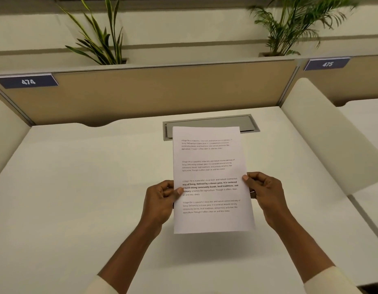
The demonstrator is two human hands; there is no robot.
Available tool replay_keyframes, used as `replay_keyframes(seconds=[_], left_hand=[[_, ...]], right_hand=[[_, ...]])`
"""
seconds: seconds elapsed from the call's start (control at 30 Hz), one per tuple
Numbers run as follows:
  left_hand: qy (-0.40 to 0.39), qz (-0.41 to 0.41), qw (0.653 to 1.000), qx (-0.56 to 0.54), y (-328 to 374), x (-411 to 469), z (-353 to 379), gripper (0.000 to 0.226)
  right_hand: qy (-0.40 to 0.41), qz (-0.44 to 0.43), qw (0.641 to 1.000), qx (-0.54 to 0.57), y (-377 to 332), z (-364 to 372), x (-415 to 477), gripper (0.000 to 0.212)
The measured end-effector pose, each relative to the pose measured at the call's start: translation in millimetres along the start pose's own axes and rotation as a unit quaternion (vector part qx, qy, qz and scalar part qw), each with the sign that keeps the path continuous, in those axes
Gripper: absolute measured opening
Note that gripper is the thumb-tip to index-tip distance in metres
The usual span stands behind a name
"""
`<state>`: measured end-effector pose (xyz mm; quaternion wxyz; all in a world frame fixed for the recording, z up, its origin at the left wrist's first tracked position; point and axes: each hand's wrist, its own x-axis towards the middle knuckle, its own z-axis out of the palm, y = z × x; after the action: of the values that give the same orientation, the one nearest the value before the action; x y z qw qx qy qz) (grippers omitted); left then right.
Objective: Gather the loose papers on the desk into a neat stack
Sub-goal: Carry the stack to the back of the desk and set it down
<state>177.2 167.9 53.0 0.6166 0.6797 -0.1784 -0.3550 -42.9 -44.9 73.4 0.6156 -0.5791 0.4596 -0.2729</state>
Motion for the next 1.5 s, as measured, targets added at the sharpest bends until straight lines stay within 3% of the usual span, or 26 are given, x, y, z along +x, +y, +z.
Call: replay_keyframes(seconds=[0.47, 0.77, 0.97, 1.5], left_hand=[[0.06, -0.035, 0.997, 0.037, 10, 93, 189, 0.008], [0.039, -0.056, 0.993, 0.094, 27, 194, 274, 0.003], [0.03, -0.099, 0.988, 0.115, 21, 262, 328, 0.012], [0.07, -0.163, 0.971, 0.159, -6, 343, 393, 0.005]], right_hand=[[-0.031, -0.027, 0.998, -0.038, -16, -134, 165, 0.009], [0.04, -0.001, 0.998, -0.041, -13, -179, 268, 0.007], [0.06, 0.003, 0.996, -0.07, -16, -202, 340, 0.013], [0.048, 0.053, 0.979, -0.19, 15, -214, 454, 0.015]])
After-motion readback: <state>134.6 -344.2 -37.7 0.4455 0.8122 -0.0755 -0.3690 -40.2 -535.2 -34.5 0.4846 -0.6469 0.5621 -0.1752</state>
